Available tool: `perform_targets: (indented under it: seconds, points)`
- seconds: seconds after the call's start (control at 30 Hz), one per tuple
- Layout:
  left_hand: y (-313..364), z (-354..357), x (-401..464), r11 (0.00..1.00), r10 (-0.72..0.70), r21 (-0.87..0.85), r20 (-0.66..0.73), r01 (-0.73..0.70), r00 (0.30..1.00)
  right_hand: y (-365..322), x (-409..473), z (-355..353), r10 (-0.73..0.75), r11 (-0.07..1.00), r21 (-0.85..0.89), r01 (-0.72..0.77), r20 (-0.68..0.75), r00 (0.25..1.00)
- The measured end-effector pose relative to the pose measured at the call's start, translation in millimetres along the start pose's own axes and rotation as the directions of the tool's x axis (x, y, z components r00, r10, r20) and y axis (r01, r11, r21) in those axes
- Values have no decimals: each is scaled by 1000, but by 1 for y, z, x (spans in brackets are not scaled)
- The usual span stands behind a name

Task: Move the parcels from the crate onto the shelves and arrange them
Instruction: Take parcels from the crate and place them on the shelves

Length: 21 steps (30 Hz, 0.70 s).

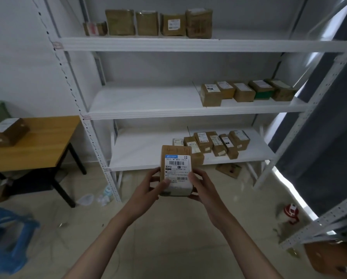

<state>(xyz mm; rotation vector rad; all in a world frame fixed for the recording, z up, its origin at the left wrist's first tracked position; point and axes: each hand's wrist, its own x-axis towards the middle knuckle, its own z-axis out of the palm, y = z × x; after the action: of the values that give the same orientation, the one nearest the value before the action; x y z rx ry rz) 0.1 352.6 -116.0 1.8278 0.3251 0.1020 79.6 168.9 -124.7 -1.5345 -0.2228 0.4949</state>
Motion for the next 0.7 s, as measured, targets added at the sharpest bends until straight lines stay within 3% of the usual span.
perform_targets:
  seconds: [0.47,0.7]
  points:
    - [-11,58,113,994,-112,28,127,109,986,14,86,-74,109,994,-10,-110,-68,992]
    - [13,98,225,997,-73,21,304,70,950,-4,157,-132,109,994,9,-110,-243,964]
